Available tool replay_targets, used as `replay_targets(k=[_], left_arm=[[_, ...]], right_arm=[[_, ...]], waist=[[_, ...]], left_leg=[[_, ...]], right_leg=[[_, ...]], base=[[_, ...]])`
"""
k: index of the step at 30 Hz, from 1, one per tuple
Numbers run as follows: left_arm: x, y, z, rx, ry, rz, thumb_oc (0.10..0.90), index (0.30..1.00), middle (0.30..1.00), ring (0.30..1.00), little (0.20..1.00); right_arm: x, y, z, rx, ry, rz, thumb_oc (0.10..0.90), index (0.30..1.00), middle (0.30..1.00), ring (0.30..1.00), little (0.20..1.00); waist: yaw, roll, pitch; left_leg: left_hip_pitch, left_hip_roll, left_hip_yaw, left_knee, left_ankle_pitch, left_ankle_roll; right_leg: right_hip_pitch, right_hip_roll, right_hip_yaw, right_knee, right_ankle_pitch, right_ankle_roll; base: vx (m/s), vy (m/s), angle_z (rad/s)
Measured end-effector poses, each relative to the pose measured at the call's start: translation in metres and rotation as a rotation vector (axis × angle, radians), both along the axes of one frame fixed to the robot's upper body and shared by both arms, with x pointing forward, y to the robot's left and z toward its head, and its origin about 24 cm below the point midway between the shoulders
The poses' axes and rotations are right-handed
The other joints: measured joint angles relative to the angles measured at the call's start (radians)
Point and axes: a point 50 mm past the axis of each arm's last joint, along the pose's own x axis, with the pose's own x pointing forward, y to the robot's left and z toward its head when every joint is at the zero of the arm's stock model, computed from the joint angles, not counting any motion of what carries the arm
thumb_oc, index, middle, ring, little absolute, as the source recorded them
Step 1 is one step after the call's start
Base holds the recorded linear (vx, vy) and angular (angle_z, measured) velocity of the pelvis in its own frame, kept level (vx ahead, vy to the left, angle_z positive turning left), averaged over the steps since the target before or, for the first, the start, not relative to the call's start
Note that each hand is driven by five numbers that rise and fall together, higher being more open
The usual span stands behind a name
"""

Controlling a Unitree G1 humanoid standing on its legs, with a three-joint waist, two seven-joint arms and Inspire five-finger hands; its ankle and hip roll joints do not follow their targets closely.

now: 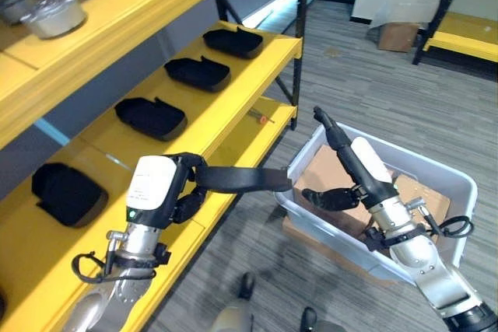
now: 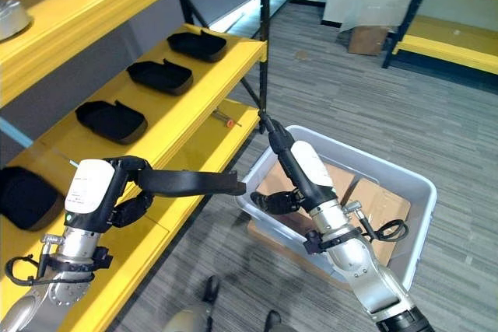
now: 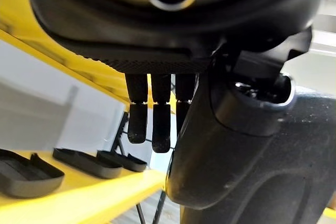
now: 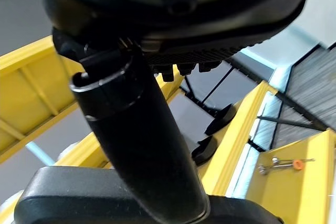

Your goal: Move parts from the plastic box to the shelf.

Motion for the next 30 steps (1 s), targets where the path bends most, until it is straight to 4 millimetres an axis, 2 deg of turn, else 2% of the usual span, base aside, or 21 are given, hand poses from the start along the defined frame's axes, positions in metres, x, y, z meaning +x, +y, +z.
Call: replay_targets(k=[1, 2, 3, 4, 5, 6, 7, 8, 9, 10, 11, 12, 13, 15, 18, 21, 22, 23, 26, 28, 30], left_arm=[[-0.001, -0.001, 0.000, -0.002, -0.002, -0.006, 0.400, 0.300, 0.300, 0.300, 0.300], [0.000, -0.002, 0.001, -0.004, -0.009, -0.014, 0.400, 0.300, 0.300, 0.300, 0.300], [0.001, -0.003, 0.004, -0.006, -0.027, -0.020, 0.400, 0.300, 0.300, 0.300, 0.300], [0.002, -0.004, 0.007, -0.008, -0.045, -0.029, 0.400, 0.300, 0.300, 0.300, 0.300], [0.002, -0.004, 0.009, -0.009, -0.053, -0.030, 0.400, 0.300, 0.300, 0.300, 0.300], [0.006, -0.006, 0.014, -0.007, -0.083, -0.040, 0.400, 0.300, 0.300, 0.300, 0.300], [0.008, -0.008, 0.018, -0.012, -0.106, -0.044, 0.400, 0.300, 0.300, 0.300, 0.300], [0.009, -0.008, 0.020, -0.013, -0.120, -0.045, 0.400, 0.300, 0.300, 0.300, 0.300], [0.011, -0.009, 0.023, -0.016, -0.136, -0.042, 0.400, 0.300, 0.300, 0.300, 0.300], [0.011, -0.007, 0.027, -0.019, -0.159, -0.031, 0.400, 0.300, 0.300, 0.300, 0.300], [0.013, -0.006, 0.032, -0.013, -0.183, -0.026, 0.400, 0.300, 0.300, 0.300, 0.300], [0.015, -0.007, 0.036, -0.026, -0.207, -0.019, 0.400, 0.300, 0.300, 0.300, 0.300], [0.015, -0.008, 0.039, -0.039, -0.227, -0.009, 0.400, 0.300, 0.300, 0.300, 0.300], [0.013, -0.009, 0.045, -0.052, -0.271, -0.005, 0.400, 0.300, 0.300, 0.300, 0.300], [0.012, -0.008, 0.046, -0.064, -0.293, 0.010, 0.400, 0.300, 0.300, 0.300, 0.300], [0.011, -0.006, 0.046, -0.068, -0.308, 0.025, 0.400, 0.300, 0.300, 0.300, 0.300], [0.009, -0.004, 0.047, -0.070, -0.320, 0.042, 0.400, 0.300, 0.300, 0.300, 0.300], [0.007, 0.001, 0.048, -0.073, -0.340, 0.076, 0.400, 0.300, 0.300, 0.300, 0.300], [0.004, 0.006, 0.050, -0.067, -0.359, 0.102, 0.400, 0.300, 0.300, 0.300, 0.300], [-0.001, 0.010, 0.044, -0.071, -0.346, 0.131, 0.400, 0.300, 0.300, 0.300, 0.300], [-0.004, 0.010, 0.041, -0.056, -0.339, 0.134, 0.400, 0.300, 0.300, 0.300, 0.300]], right_arm=[[0.000, -0.001, 0.002, 0.002, -0.010, -0.007, 0.900, 1.000, 1.000, 1.000, 1.000], [0.001, -0.003, 0.003, 0.008, -0.019, -0.018, 0.900, 1.000, 1.000, 1.000, 1.000], [0.001, -0.005, 0.005, 0.021, -0.031, -0.033, 0.900, 1.000, 1.000, 1.000, 1.000], [0.002, -0.007, 0.008, 0.018, -0.044, -0.042, 0.900, 1.000, 1.000, 1.000, 1.000], [0.002, -0.008, 0.010, 0.016, -0.052, -0.045, 0.900, 1.000, 1.000, 1.000, 1.000], [0.002, -0.013, 0.013, 0.017, -0.067, -0.069, 0.900, 1.000, 1.000, 1.000, 1.000], [0.003, -0.014, 0.014, 0.020, -0.075, -0.079, 0.900, 1.000, 1.000, 1.000, 1.000], [0.003, -0.014, 0.015, 0.027, -0.080, -0.083, 0.900, 1.000, 1.000, 1.000, 1.000], [0.002, -0.013, 0.015, 0.034, -0.083, -0.083, 0.900, 1.000, 1.000, 1.000, 1.000], [0.001, -0.011, 0.014, 0.037, -0.085, -0.073, 0.900, 1.000, 1.000, 1.000, 1.000], [0.000, -0.010, 0.016, 0.038, -0.093, -0.068, 0.900, 1.000, 1.000, 1.000, 1.000], [0.000, -0.010, 0.018, 0.029, -0.107, -0.067, 0.900, 1.000, 1.000, 1.000, 1.000], [0.001, -0.009, 0.017, 0.036, -0.109, -0.074, 0.900, 1.000, 1.000, 1.000, 1.000], [0.000, -0.006, 0.014, 0.047, -0.107, -0.075, 0.900, 1.000, 1.000, 1.000, 1.000], [0.000, -0.005, 0.012, 0.060, -0.100, -0.078, 0.900, 1.000, 1.000, 1.000, 1.000], [-0.004, -0.005, 0.005, 0.070, -0.073, -0.087, 0.900, 1.000, 1.000, 1.000, 1.000], [-0.005, -0.005, 0.002, 0.078, -0.060, -0.092, 0.900, 1.000, 1.000, 1.000, 1.000], [-0.006, -0.004, -0.002, 0.081, -0.043, -0.099, 0.900, 1.000, 1.000, 1.000, 1.000], [-0.009, -0.003, -0.009, 0.083, -0.014, -0.104, 0.900, 1.000, 1.000, 1.000, 1.000], [-0.009, -0.001, -0.012, 0.068, 0.001, -0.103, 0.900, 1.000, 1.000, 1.000, 1.000], [-0.009, 0.000, -0.014, 0.077, 0.011, -0.105, 0.900, 1.000, 1.000, 1.000, 1.000]], waist=[[-0.010, 0.006, -0.004], [-0.014, 0.000, 0.000], [-0.043, 0.005, -0.005], [-0.057, 0.007, -0.006], [-0.063, 0.008, -0.007], [-0.082, 0.016, -0.009], [-0.095, 0.022, -0.009], [-0.093, 0.024, -0.008], [-0.109, 0.029, -0.009], [-0.118, 0.030, -0.025], [-0.118, 0.015, -0.034], [-0.113, 0.019, -0.038], [-0.102, 0.029, -0.040], [-0.070, 0.028, -0.040], [-0.053, 0.023, -0.042], [-0.038, -0.003, -0.058], [-0.036, -0.015, -0.065], [-0.029, -0.039, -0.080], [-0.023, -0.066, -0.098], [0.012, -0.102, -0.116], [0.024, -0.110, -0.117]], left_leg=[[0.048, 0.022, 0.001, 0.006, 0.017, 0.001], [0.077, 0.042, -0.010, 0.041, -0.006, -0.008], [0.106, 0.082, 0.008, 0.069, -0.012, -0.030], [0.135, 0.111, 0.012, 0.049, 0.005, -0.044], [0.152, 0.128, 0.008, 0.027, 0.037, -0.043], [0.176, 0.176, 0.024, 0.012, 0.083, -0.057], [0.190, 0.184, 0.028, -0.028, 0.112, -0.062], [0.220, 0.169, 0.031, -0.076, 0.110, -0.065], [0.224, 0.151, 0.055, -0.110, 0.110, -0.065], [0.214, 0.140, 0.071, -0.148, 0.108, -0.068], [0.209, 0.121, 0.084, -0.171, 0.107, -0.069], [0.207, 0.112, 0.094, -0.193, 0.095, -0.085], [0.206, 0.112, 0.093, -0.209, 0.084, -0.085], [0.208, 0.105, 0.091, -0.228, 0.070, -0.085], [0.213, 0.064, 0.086, -0.234, 0.044, -0.069], [0.208, 0.029, 0.076, -0.230, 0.032, -0.052], [0.204, 0.022, 0.075, -0.226, 0.031, -0.046], [0.197, 0.001, 0.072, -0.213, 0.028, -0.036], [0.189, -0.017, 0.067, -0.198, 0.026, -0.029], [0.188, -0.047, 0.066, -0.179, 0.014, -0.015], [0.187, -0.053, 0.061, -0.166, 0.006, -0.008]], right_leg=[[0.012, -0.003, -0.005, 0.004, -0.005, 0.006], [0.021, -0.016, -0.035, 0.006, -0.004, 0.006], [0.039, -0.020, -0.067, 0.004, -0.003, 0.007], [0.038, -0.019, -0.080, 0.014, -0.005, 0.010], [0.035, -0.025, -0.082, 0.021, -0.006, 0.011], [0.029, -0.040, -0.095, 0.046, -0.006, 0.014], [0.017, -0.054, -0.107, 0.084, -0.009, 0.020], [-0.017, -0.078, -0.094, 0.148, -0.007, 0.034], [-0.066, -0.105, -0.092, 0.217, -0.020, 0.073], [-0.056, -0.093, -0.083, 0.125, -0.021, 0.107], [-0.047, -0.093, -0.084, 0.045, 0.047, 0.113], [-0.033, -0.105, -0.113, 0.012, 0.066, 0.147], [-0.027, -0.094, -0.113, -0.014, 0.089, 0.148], [-0.020, -0.101, -0.115, -0.033, 0.104, 0.164], [0.007, -0.135, -0.133, -0.047, 0.130, 0.189], [0.013, -0.167, -0.134, -0.060, 0.142, 0.195], [0.012, -0.176, -0.133, -0.064, 0.146, 0.198], [0.014, -0.193, -0.133, -0.066, 0.145, 0.208], [0.017, -0.209, -0.128, -0.069, 0.151, 0.205], [0.034, -0.233, -0.122, -0.084, 0.168, 0.225], [0.046, -0.240, -0.134, -0.083, 0.169, 0.226]], base=[[-0.08, 0.134, 0.46], [-0.03, 0.070, 0.65], [-0.05, 0.113, 0.67], [-0.08, 0.160, 0.70], [-0.11, 0.235, 0.63], [-0.07, 0.201, 0.69], [-0.04, 0.157, 0.65], [-0.03, 0.148, 0.56], [-0.03, 0.163, 0.68], [0.00, 0.164, 0.85], [0.01, 0.149, 0.86], [0.02, 0.156, 0.57], [0.01, 0.111, 0.42], [0.00, 0.115, 0.22], [-0.02, 0.257, 0.29], [-0.01, 0.179, 0.10], [0.00, 0.236, 0.08], [0.02, 0.279, 0.07], [0.02, 0.199, 0.08], [0.02, 0.195, 0.04], [0.02, 0.134, 0.13]])
